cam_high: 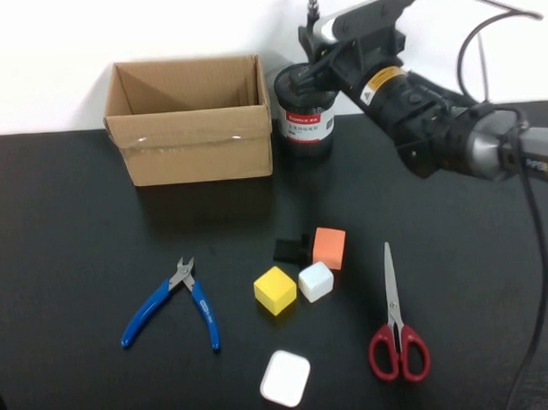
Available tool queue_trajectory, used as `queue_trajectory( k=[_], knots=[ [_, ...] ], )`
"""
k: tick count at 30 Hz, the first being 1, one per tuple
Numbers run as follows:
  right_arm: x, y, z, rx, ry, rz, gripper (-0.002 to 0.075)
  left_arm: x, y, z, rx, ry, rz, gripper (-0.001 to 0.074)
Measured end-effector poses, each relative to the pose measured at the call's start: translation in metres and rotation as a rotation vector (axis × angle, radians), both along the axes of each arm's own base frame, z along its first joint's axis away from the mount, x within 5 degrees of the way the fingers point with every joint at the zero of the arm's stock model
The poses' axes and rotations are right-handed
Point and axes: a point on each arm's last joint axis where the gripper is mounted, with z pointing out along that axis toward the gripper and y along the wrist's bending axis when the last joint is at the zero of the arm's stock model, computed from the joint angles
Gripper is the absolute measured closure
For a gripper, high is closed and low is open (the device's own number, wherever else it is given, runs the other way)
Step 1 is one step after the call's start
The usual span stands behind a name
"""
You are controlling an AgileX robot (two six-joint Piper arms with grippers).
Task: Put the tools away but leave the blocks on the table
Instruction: Place the picked object into the round holder, then pick up the scissors from the table
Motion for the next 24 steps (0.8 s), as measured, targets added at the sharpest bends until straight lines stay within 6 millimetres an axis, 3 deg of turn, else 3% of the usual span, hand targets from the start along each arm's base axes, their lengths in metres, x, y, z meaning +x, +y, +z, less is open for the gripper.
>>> queue_trajectory(
  k=[5,7,11,16,20,24],
  knots=[
    [0.004,0.001,0.0,-0.031,0.041,-0.012,0.0461,0.0,0.0,0.0,0.0,0.0,0.0,0.0739],
    [0.003,0.0,0.004,-0.037,0.051,-0.017,0.0411,0.0,0.0,0.0,0.0,0.0,0.0,0.0739],
    [-0.005,-0.006,0.025,-0.096,0.126,-0.039,0.041,0.0,0.0,0.0,0.0,0.0,0.0,0.0739],
    [-0.034,-0.024,0.078,-0.292,0.217,-0.099,0.041,0.0,0.0,0.0,0.0,0.0,0.0,0.0739],
    [-0.073,-0.059,0.117,-0.534,0.377,-0.245,0.0411,0.0,0.0,0.0,0.0,0.0,0.0,0.0738],
    [-0.114,-0.097,0.13,-0.724,0.667,-0.382,0.0411,0.0,0.0,0.0,0.0,0.0,0.0,0.0739]
  ],
)
